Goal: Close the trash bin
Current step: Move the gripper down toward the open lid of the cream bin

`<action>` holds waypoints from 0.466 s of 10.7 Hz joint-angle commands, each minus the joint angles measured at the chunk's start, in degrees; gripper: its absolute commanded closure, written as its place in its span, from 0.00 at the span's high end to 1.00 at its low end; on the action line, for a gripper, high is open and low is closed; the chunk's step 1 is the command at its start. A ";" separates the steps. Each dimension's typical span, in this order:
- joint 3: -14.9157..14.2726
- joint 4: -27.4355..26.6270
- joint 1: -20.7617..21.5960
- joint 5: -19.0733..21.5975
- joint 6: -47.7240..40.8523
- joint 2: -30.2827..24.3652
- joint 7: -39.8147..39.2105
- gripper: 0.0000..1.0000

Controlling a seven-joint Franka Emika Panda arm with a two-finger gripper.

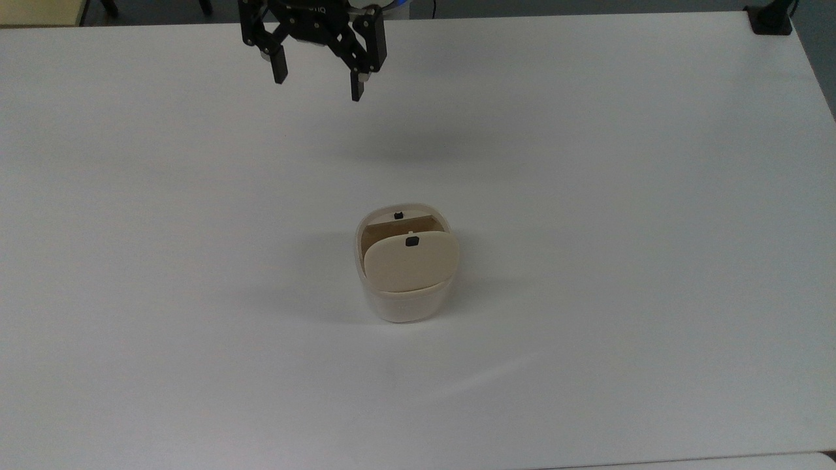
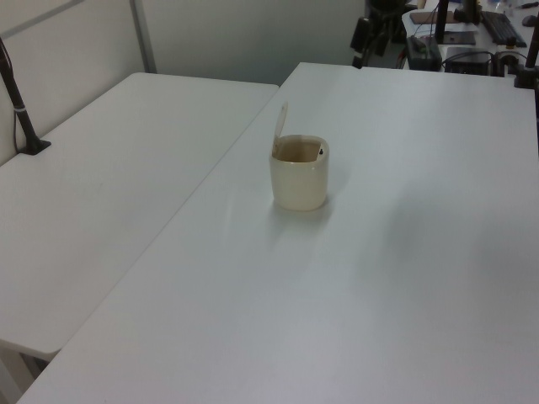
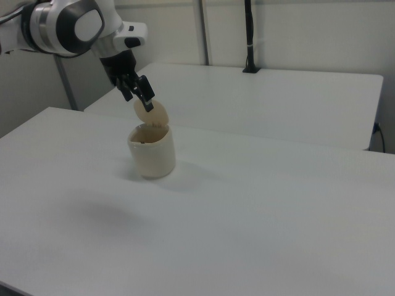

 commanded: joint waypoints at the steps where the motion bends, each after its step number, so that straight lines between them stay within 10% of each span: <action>1: -0.11 5.70 2.06 -0.21 2.42 4.49 10.05 0.85; 3: -0.19 5.89 4.42 -0.73 12.67 6.51 16.88 0.63; 5: -0.20 7.11 5.40 -1.43 22.17 9.67 25.85 0.13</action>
